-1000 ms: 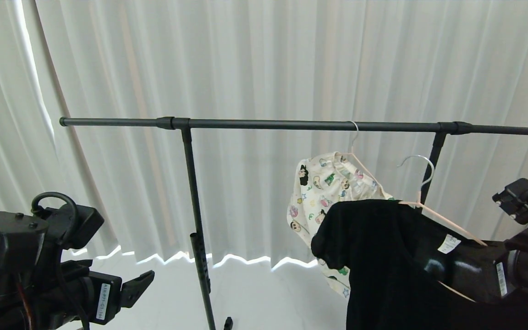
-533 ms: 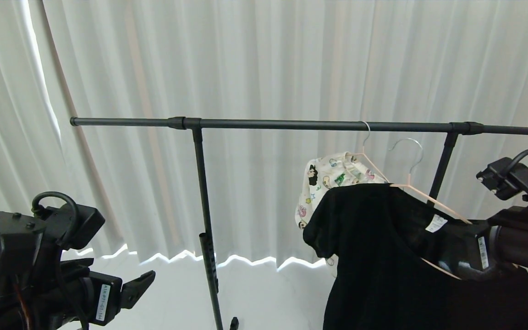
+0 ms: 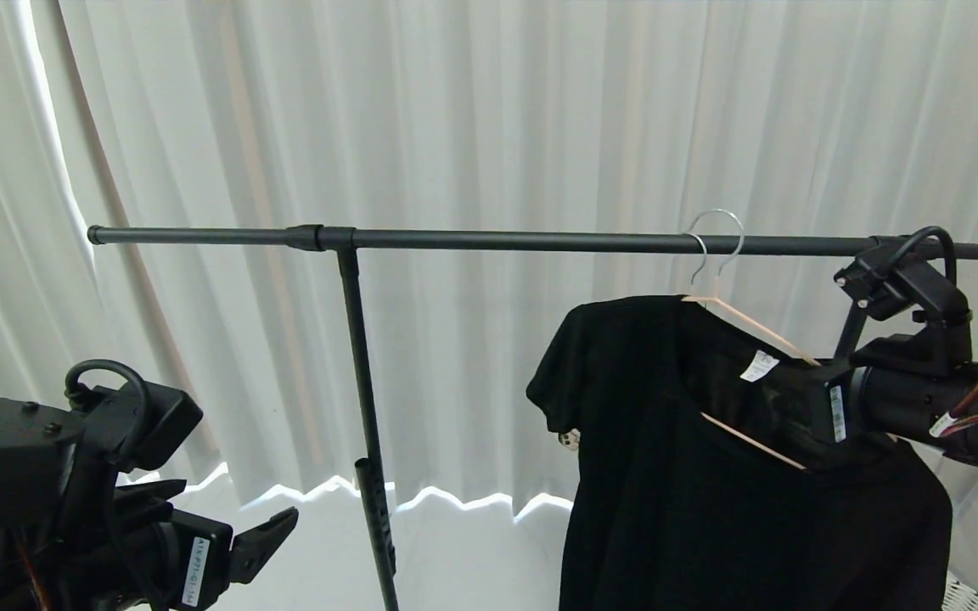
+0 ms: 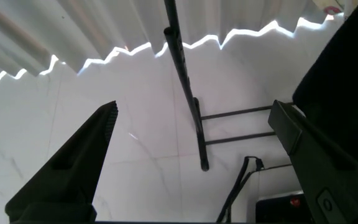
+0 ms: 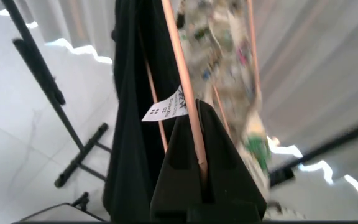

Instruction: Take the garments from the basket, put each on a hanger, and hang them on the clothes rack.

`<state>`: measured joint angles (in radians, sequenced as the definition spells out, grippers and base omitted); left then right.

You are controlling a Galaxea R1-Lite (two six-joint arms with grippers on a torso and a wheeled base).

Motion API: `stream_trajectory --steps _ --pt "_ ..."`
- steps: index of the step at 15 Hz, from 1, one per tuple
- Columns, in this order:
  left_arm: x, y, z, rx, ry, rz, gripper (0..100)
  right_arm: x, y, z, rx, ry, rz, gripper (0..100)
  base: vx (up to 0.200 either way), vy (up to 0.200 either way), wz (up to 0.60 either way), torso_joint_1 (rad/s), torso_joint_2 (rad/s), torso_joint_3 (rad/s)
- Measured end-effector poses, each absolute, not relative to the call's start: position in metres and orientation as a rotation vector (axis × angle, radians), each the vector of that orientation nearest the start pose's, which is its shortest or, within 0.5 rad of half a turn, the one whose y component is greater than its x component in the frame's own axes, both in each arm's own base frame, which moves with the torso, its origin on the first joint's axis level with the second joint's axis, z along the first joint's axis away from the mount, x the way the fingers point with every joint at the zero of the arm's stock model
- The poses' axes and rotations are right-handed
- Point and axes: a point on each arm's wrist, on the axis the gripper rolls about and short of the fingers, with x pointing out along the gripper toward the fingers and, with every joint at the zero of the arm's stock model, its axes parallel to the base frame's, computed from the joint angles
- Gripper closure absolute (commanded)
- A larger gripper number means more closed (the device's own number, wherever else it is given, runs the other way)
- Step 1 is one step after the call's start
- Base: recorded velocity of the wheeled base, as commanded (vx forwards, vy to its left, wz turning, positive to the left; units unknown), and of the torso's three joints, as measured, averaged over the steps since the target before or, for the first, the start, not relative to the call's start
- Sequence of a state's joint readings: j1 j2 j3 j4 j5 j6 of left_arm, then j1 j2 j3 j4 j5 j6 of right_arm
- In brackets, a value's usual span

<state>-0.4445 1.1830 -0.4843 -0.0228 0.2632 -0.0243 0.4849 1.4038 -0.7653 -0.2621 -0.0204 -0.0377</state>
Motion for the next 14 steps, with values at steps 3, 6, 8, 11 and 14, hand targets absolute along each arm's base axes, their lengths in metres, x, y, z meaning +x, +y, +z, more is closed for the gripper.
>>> stream_trajectory --steps 3,6,8,11,14 --pt "0.136 -0.059 0.160 0.213 0.636 -0.168 0 0.209 0.117 0.218 -0.113 0.356 0.486 100 0.200 0.000 0.00 0.004 0.00 0.002" --pt "0.136 -0.060 0.160 0.215 0.635 -0.175 0 0.209 0.122 0.216 -0.119 0.363 0.498 100 0.133 0.000 0.00 0.000 0.00 0.003" --pt "0.135 -0.061 0.160 0.217 0.634 -0.183 0 0.211 0.124 0.215 -0.124 0.367 0.485 100 0.000 0.000 0.00 0.000 0.00 0.000" --pt "0.134 -0.063 0.160 0.222 0.632 -0.200 0 0.213 0.124 0.212 -0.131 0.376 0.456 100 0.000 0.000 0.00 0.000 0.00 0.000" --pt "0.134 -0.064 0.159 0.226 0.632 -0.208 0 0.222 0.129 0.208 -0.107 0.399 0.431 100 0.000 0.000 0.00 0.000 0.00 0.000"
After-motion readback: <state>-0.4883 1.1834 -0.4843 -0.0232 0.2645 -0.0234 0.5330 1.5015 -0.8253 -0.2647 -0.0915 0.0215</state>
